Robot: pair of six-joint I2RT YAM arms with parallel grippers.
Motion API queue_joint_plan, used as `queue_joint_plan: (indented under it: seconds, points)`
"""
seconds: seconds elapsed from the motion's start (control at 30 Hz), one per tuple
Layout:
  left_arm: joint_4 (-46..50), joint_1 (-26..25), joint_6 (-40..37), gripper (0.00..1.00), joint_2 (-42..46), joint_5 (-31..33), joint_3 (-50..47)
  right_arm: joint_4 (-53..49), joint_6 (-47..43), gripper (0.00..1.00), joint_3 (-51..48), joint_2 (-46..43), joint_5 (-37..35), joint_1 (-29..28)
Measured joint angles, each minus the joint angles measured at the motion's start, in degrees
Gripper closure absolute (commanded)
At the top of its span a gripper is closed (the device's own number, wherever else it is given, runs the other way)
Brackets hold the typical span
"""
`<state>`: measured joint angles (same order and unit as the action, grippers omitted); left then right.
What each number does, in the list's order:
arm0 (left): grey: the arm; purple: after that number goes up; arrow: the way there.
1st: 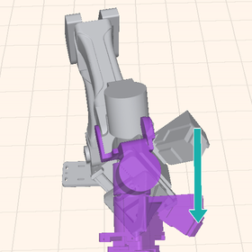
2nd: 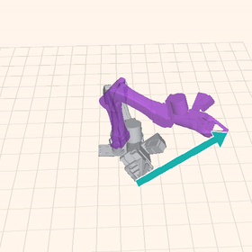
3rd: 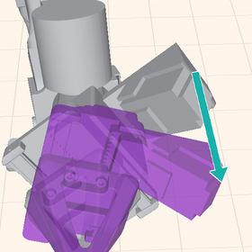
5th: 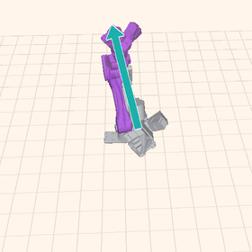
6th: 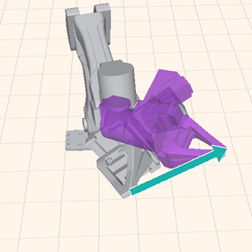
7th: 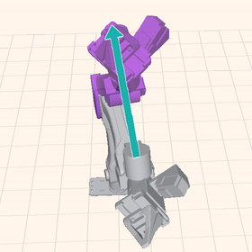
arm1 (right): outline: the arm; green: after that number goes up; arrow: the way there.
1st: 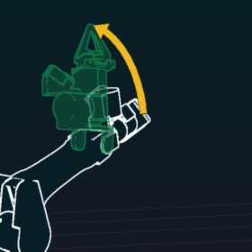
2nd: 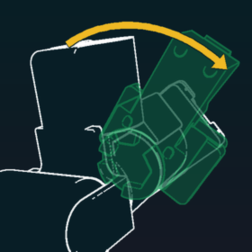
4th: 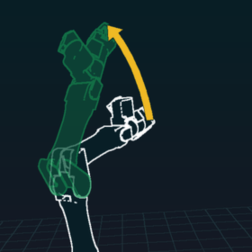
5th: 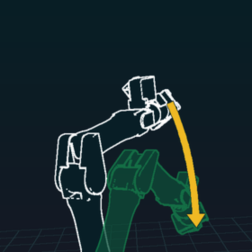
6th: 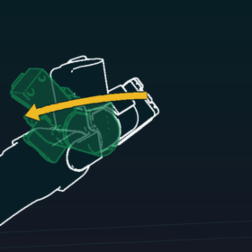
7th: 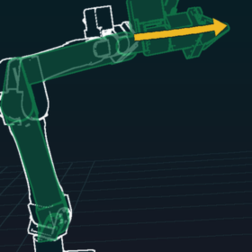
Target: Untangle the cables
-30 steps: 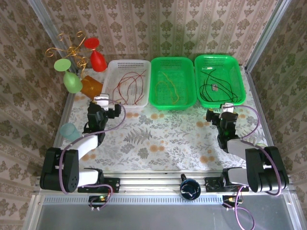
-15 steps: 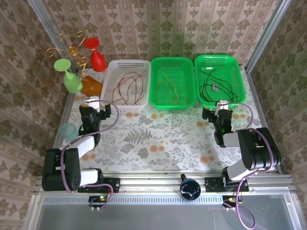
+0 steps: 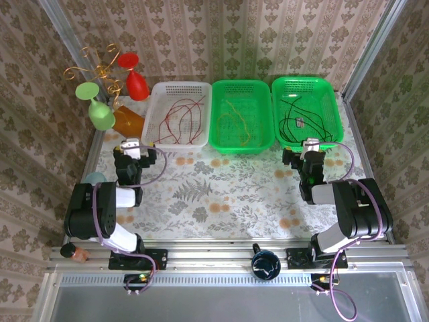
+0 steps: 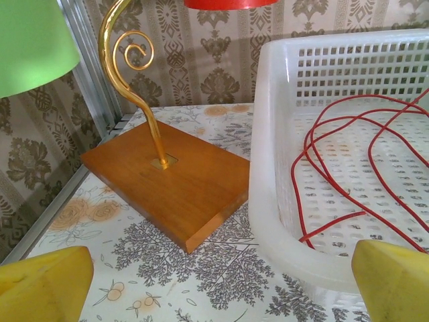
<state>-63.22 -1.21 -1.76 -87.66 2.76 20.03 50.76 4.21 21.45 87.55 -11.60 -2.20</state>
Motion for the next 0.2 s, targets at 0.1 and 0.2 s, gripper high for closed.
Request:
queue_joint_plan:
  seconds: [0.1,0.2]
  points:
    - [0.6,0.1,0.0,0.00,0.0,-0.6,0.3,0.0,0.0,0.00,0.0,0.0,0.0,0.0]
    - [0.8,0.1,0.0,0.00,0.0,-0.7,0.5,-0.2,0.0,0.00,0.2,0.0,0.0,0.0]
